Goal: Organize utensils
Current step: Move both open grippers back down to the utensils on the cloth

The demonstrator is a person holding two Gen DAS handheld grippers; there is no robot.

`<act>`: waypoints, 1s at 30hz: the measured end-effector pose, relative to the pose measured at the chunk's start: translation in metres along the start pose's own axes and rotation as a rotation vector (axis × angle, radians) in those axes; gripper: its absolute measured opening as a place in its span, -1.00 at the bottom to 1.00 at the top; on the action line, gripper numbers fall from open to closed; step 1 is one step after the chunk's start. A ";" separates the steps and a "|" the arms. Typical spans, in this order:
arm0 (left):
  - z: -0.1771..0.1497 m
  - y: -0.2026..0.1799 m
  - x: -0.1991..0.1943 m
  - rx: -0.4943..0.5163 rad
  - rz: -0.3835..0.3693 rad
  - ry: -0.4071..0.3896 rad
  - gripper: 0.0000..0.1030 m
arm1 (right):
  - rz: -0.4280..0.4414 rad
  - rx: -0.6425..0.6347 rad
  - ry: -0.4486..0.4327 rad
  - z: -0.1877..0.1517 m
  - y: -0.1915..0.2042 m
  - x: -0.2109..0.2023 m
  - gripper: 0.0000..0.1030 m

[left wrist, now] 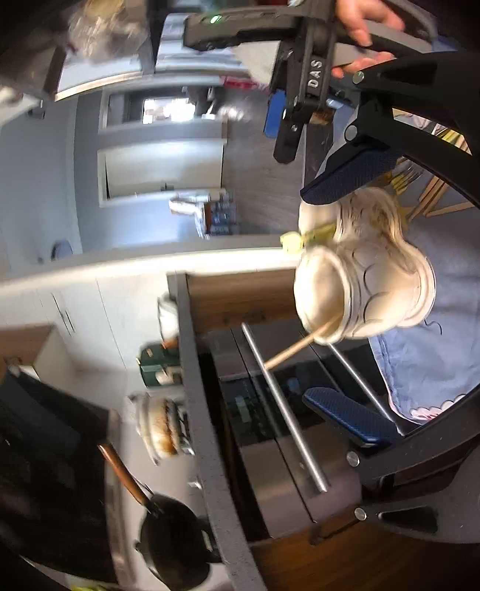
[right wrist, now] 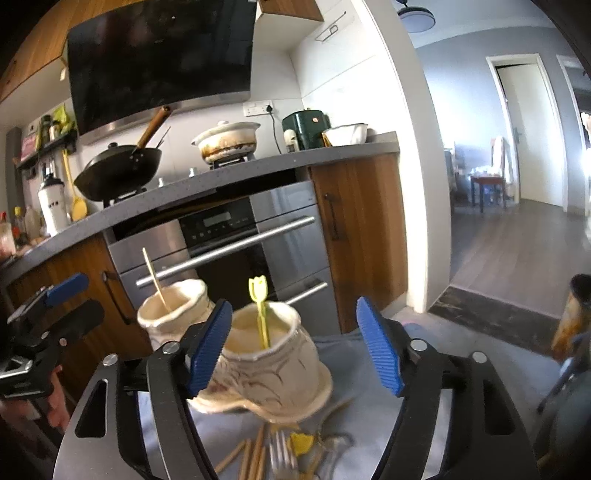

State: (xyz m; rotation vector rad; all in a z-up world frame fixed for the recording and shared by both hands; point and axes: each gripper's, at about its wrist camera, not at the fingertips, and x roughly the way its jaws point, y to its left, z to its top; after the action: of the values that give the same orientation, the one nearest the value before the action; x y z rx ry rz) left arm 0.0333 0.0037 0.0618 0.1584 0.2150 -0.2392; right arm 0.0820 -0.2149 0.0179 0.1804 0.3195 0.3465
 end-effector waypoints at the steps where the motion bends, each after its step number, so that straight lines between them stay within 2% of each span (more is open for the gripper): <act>1: -0.001 -0.002 -0.002 0.013 -0.018 -0.001 0.90 | -0.001 0.000 0.001 -0.001 -0.001 -0.003 0.51; 5: -0.009 -0.011 -0.005 0.034 -0.052 0.032 0.90 | -0.001 -0.004 0.016 -0.007 -0.004 -0.012 0.63; 9: -0.021 -0.014 -0.005 -0.027 -0.117 0.120 0.90 | 0.020 -0.019 0.036 -0.015 -0.005 -0.022 0.80; 14: -0.040 -0.018 -0.004 -0.038 -0.121 0.211 0.90 | 0.024 -0.043 0.075 -0.029 -0.008 -0.032 0.88; 19: -0.064 -0.019 -0.001 -0.065 -0.132 0.318 0.90 | 0.007 -0.071 0.153 -0.047 -0.015 -0.037 0.90; 30: -0.103 -0.025 0.019 -0.084 -0.138 0.477 0.89 | -0.025 -0.134 0.373 -0.095 -0.016 -0.020 0.90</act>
State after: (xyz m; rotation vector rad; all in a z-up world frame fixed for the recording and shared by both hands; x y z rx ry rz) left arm 0.0251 -0.0055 -0.0446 0.1155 0.7103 -0.3277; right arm 0.0376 -0.2257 -0.0686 -0.0218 0.6643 0.3750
